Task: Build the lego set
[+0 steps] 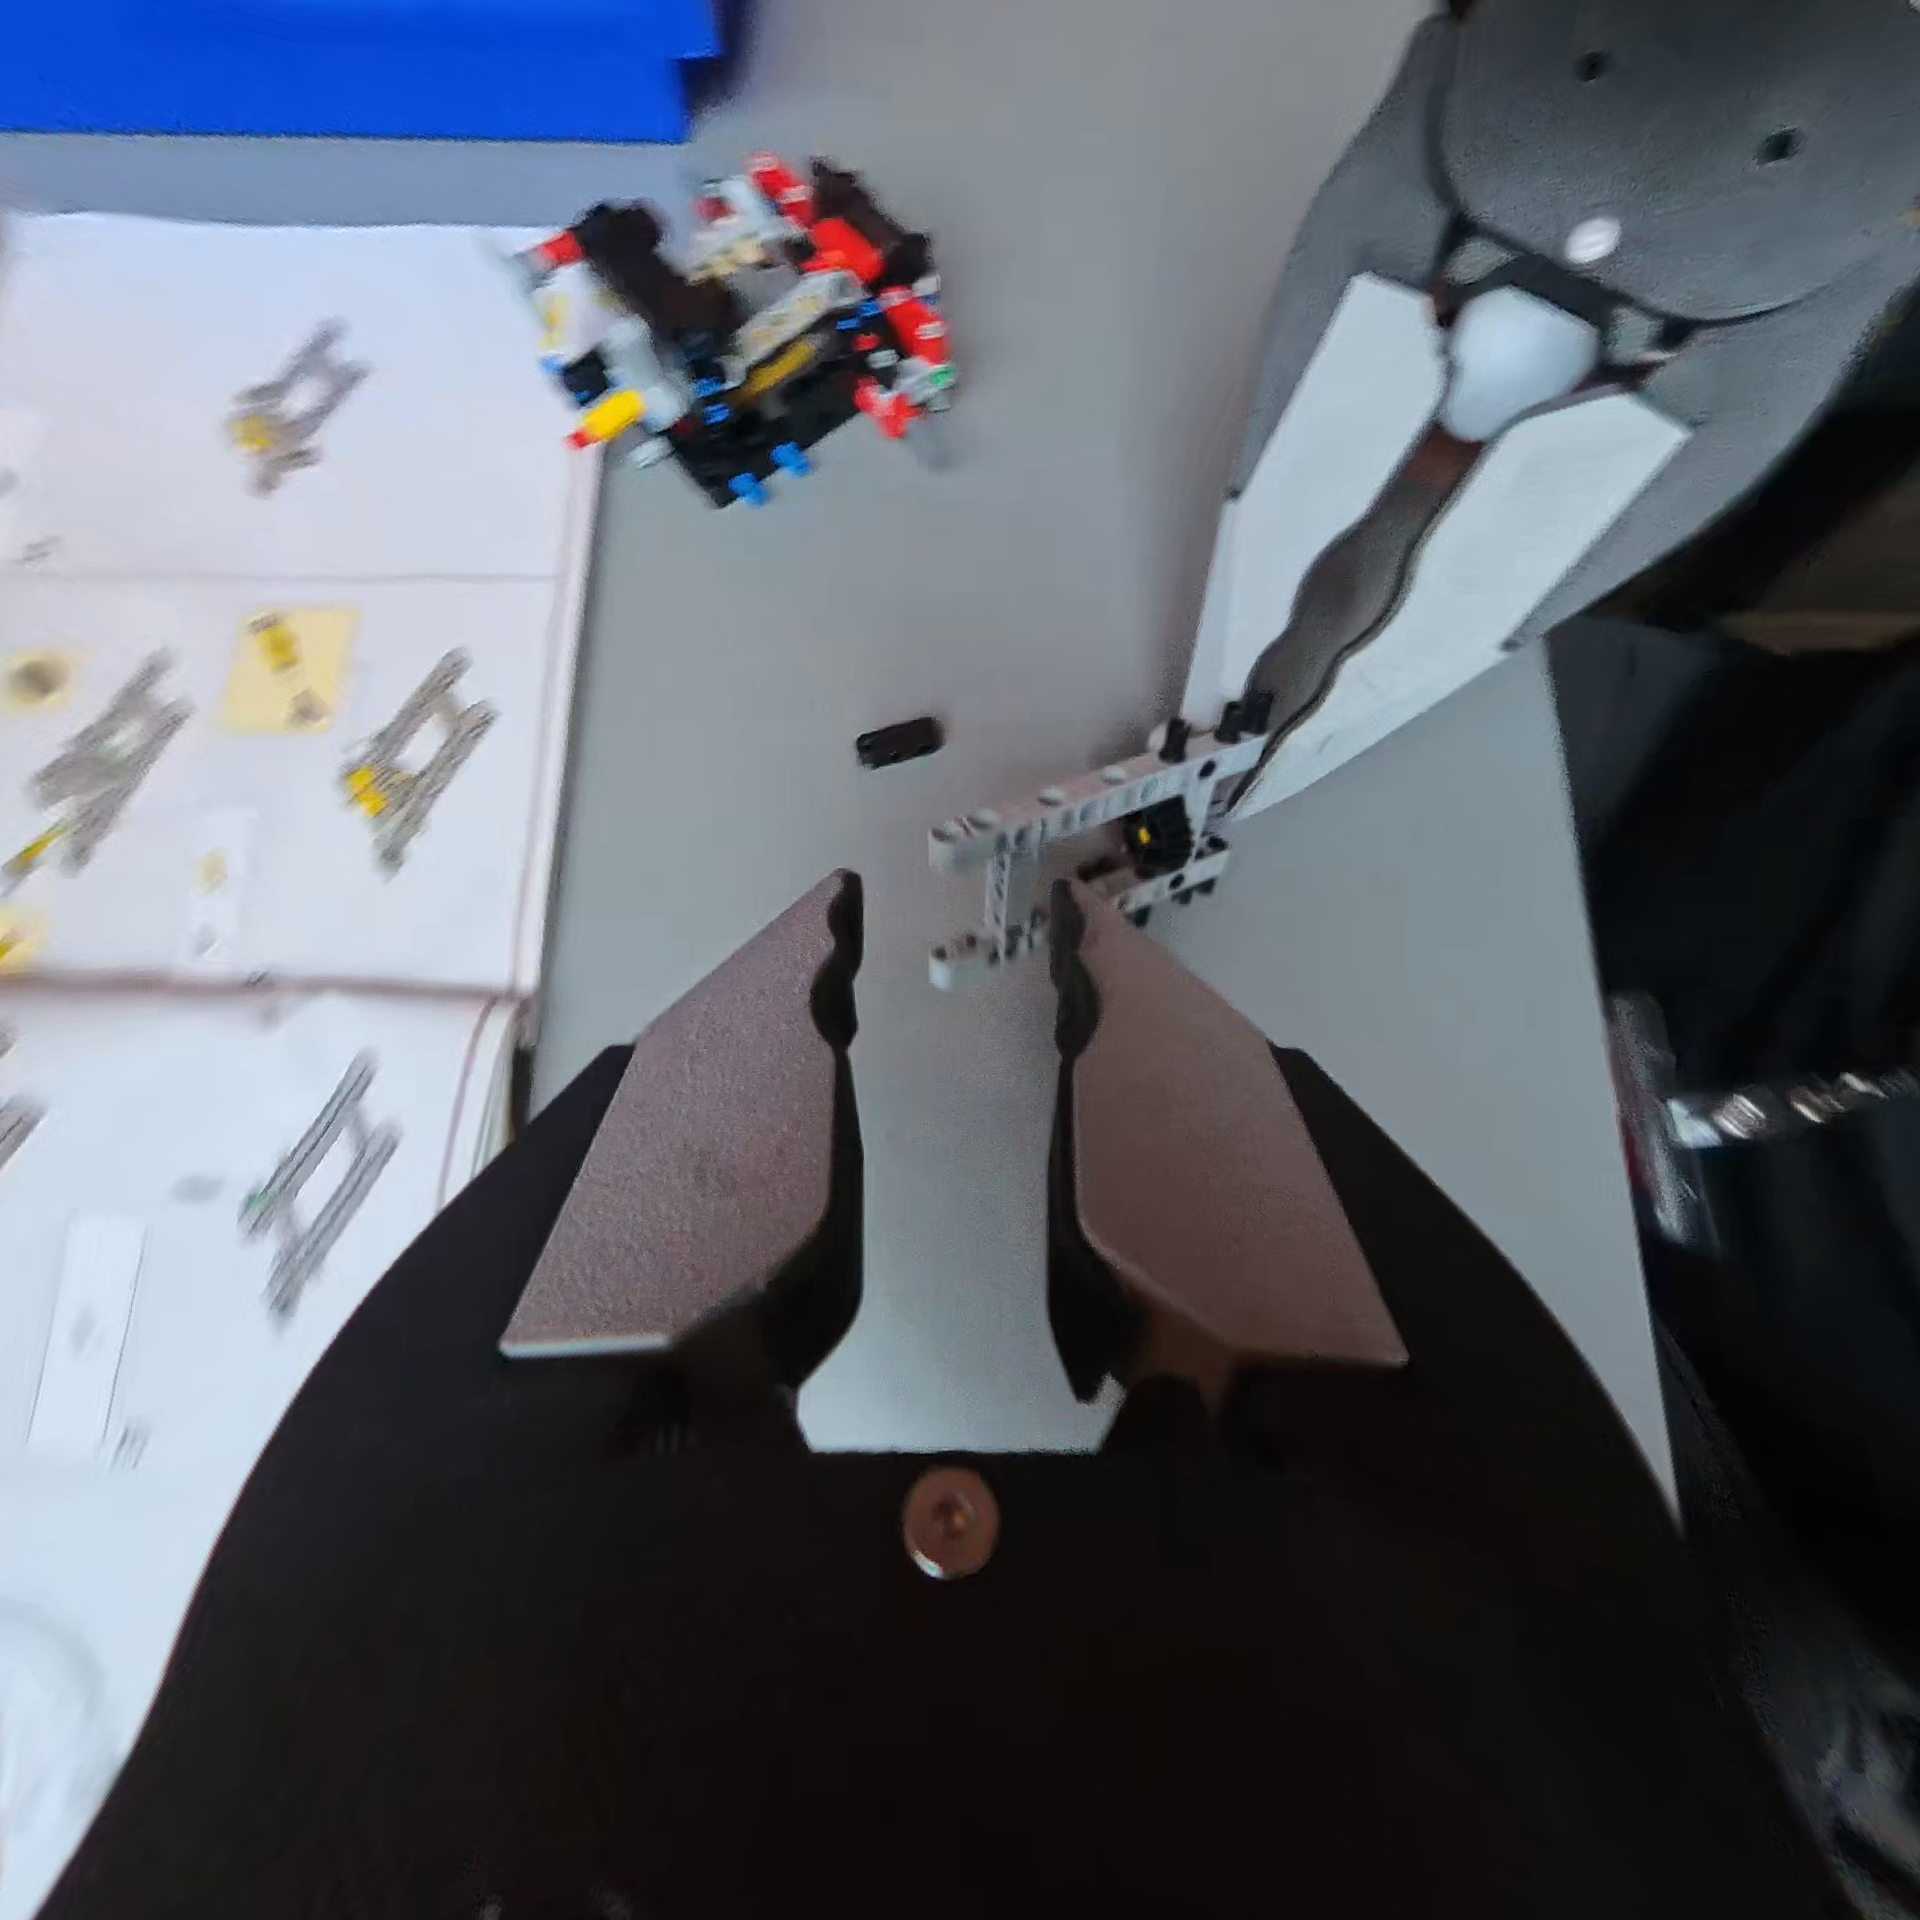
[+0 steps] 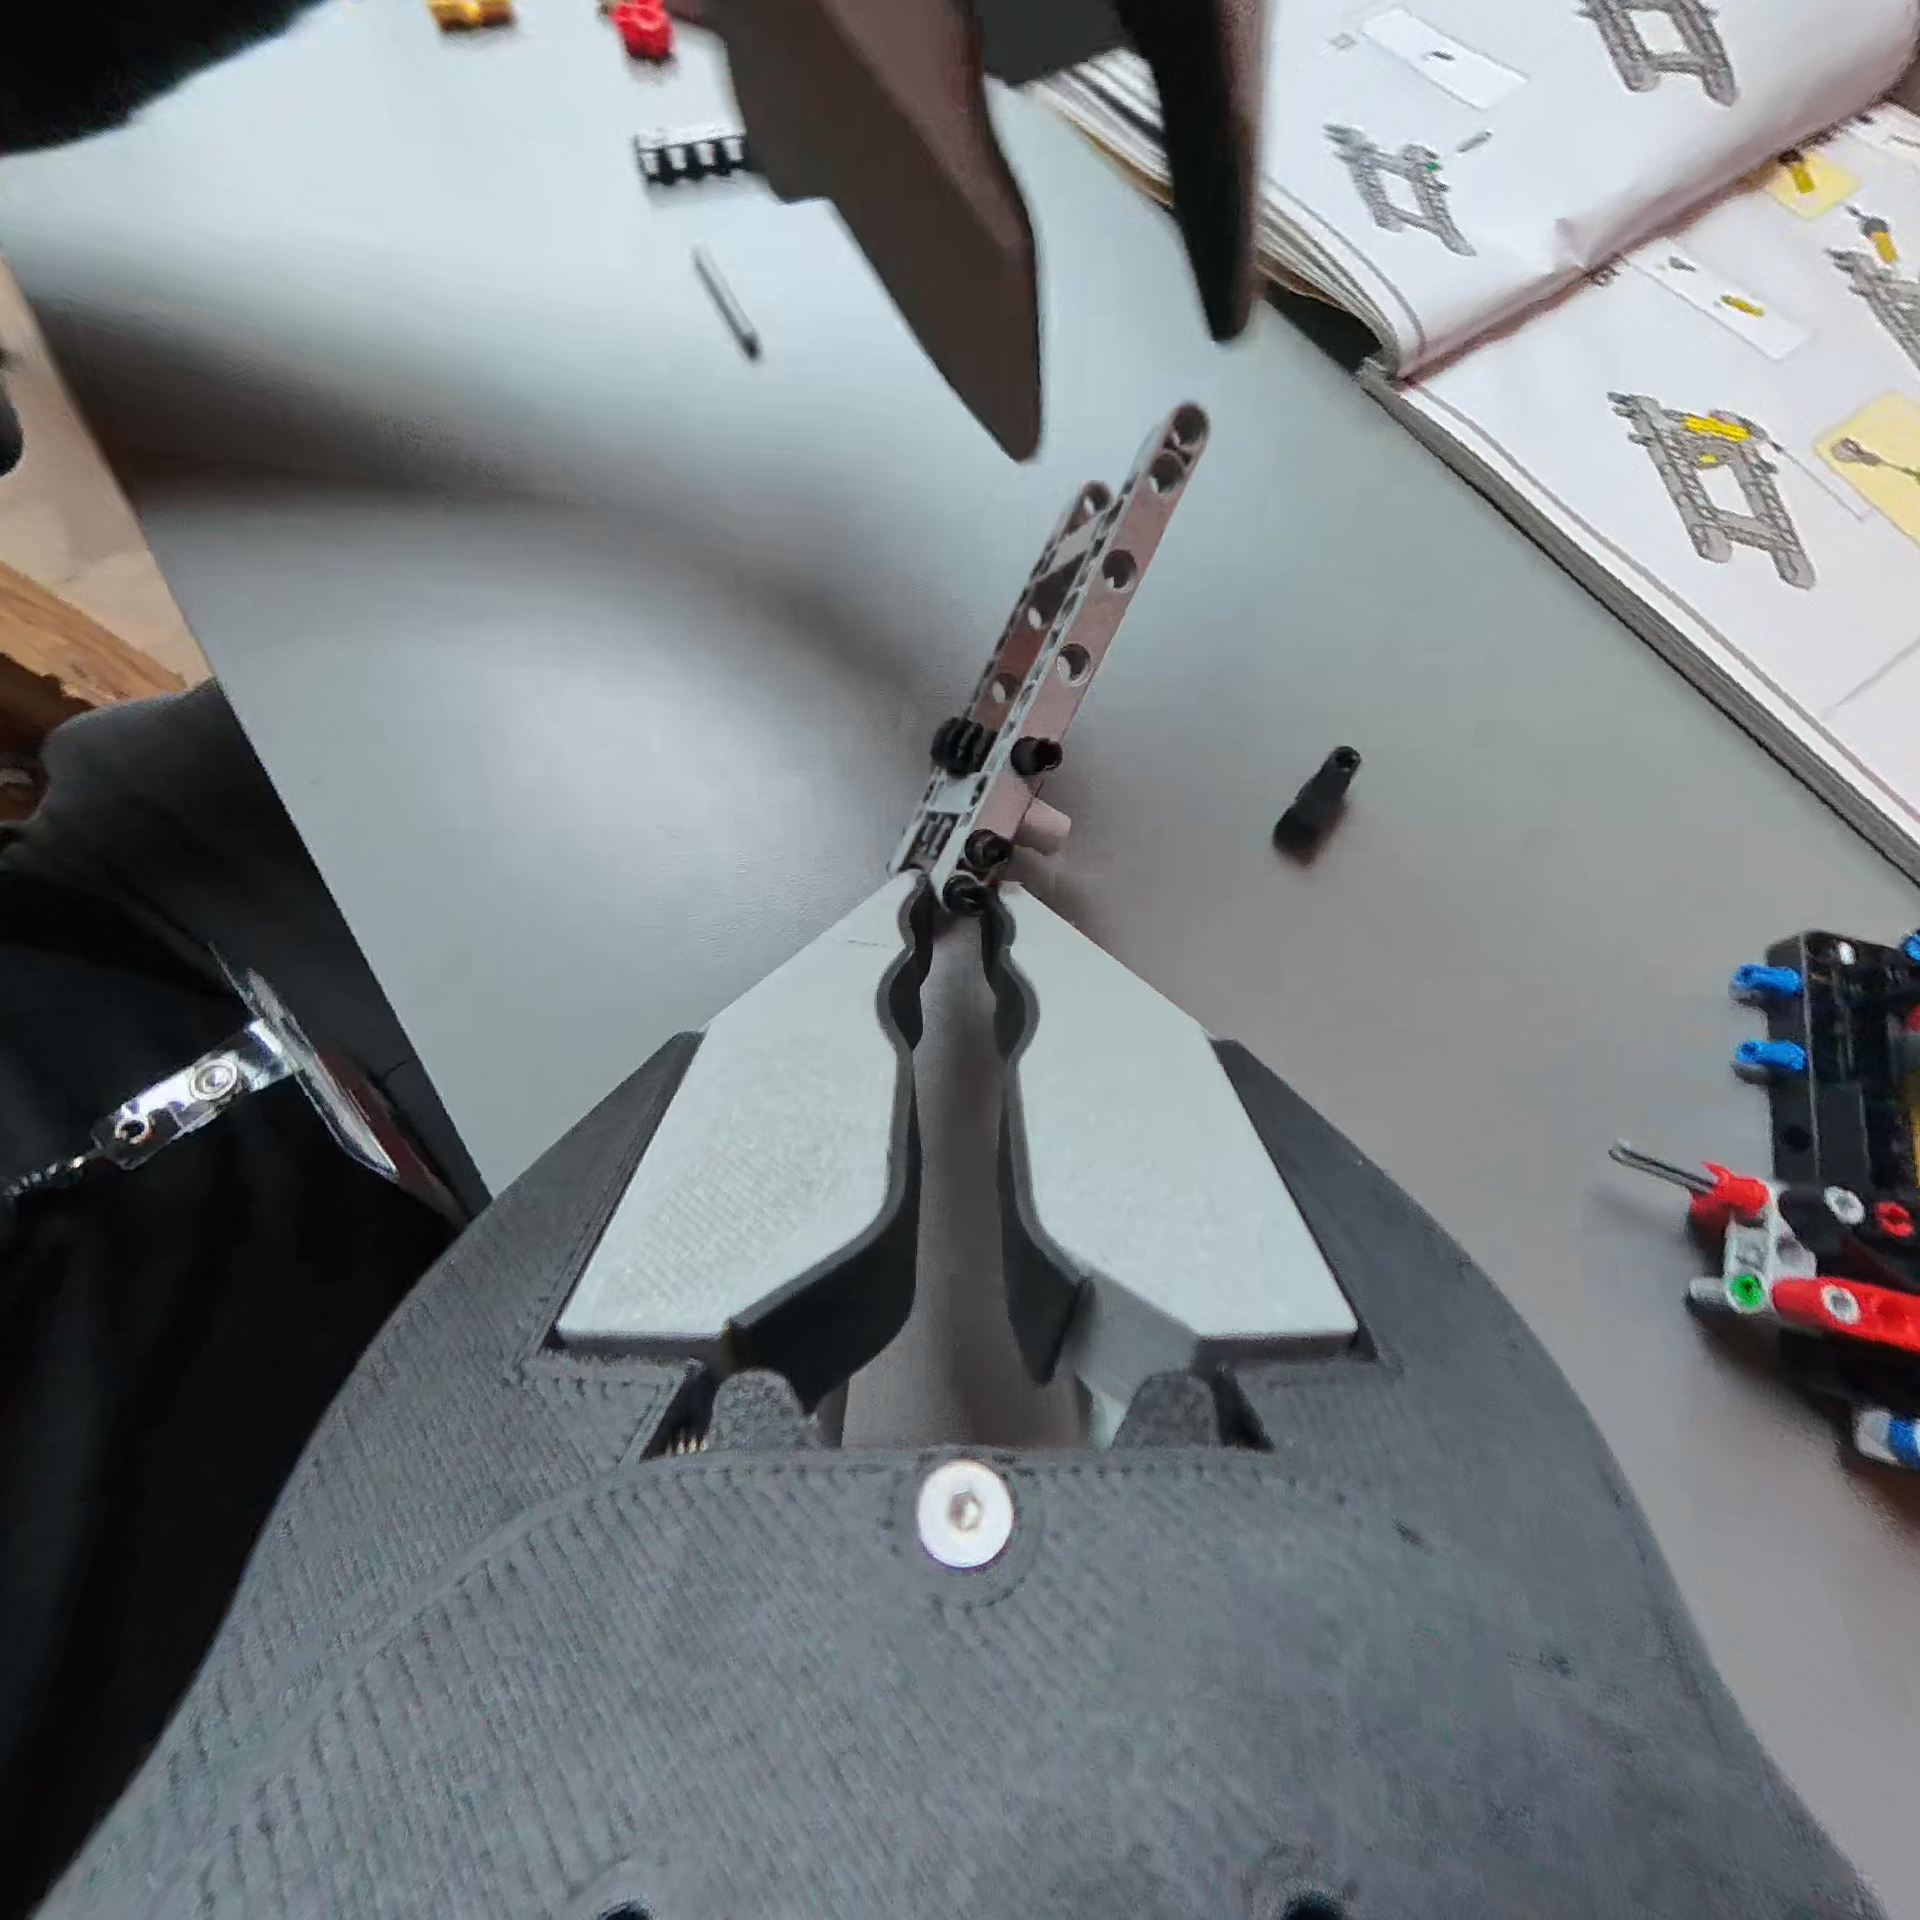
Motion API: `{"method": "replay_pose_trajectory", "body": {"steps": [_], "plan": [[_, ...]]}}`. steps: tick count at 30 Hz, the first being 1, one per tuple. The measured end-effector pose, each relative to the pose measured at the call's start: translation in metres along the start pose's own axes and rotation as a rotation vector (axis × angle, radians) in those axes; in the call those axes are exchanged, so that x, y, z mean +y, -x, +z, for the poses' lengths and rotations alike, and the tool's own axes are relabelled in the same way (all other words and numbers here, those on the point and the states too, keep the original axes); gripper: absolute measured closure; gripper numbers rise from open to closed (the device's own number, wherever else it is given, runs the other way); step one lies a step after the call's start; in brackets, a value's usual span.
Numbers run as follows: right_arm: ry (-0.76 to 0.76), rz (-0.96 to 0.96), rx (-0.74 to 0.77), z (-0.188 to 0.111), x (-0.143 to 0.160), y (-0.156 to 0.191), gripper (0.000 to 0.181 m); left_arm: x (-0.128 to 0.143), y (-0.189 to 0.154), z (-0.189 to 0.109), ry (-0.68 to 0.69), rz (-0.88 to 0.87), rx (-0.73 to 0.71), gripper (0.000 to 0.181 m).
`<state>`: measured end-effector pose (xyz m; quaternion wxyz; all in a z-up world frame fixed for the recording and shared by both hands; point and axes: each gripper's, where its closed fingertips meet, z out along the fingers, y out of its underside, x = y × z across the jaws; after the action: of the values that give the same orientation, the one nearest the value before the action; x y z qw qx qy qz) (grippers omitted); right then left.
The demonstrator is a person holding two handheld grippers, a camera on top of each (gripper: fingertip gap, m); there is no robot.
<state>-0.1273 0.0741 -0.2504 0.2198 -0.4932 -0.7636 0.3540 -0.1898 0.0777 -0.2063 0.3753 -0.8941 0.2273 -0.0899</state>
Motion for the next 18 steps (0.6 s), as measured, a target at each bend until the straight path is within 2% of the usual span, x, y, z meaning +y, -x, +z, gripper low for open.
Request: {"method": "replay_pose_trajectory", "body": {"steps": [2,5,7,10,18], "plan": [[0.03,0.04,0.018,-0.001,0.0,-0.003,0.176,0.005,-0.005,-0.012,0.0,0.005,-0.172,0.15],[0.028,0.095,-0.004,0.003,-0.004,0.001,0.177,0.002,-0.048,-0.007,-0.096,0.004,-0.149,0.146],[0.018,0.138,-0.015,0.006,-0.009,0.003,0.177,0.017,-0.051,0.008,-0.054,-0.024,-0.201,0.141],[0.003,0.166,-0.049,0.008,-0.018,0.012,0.178,0.026,-0.061,0.028,-0.054,-0.031,-0.183,0.124],[0.03,0.076,-0.085,0.014,-0.025,0.031,0.176,0.024,-0.058,0.029,-0.119,-0.037,-0.117,0.121]]}}
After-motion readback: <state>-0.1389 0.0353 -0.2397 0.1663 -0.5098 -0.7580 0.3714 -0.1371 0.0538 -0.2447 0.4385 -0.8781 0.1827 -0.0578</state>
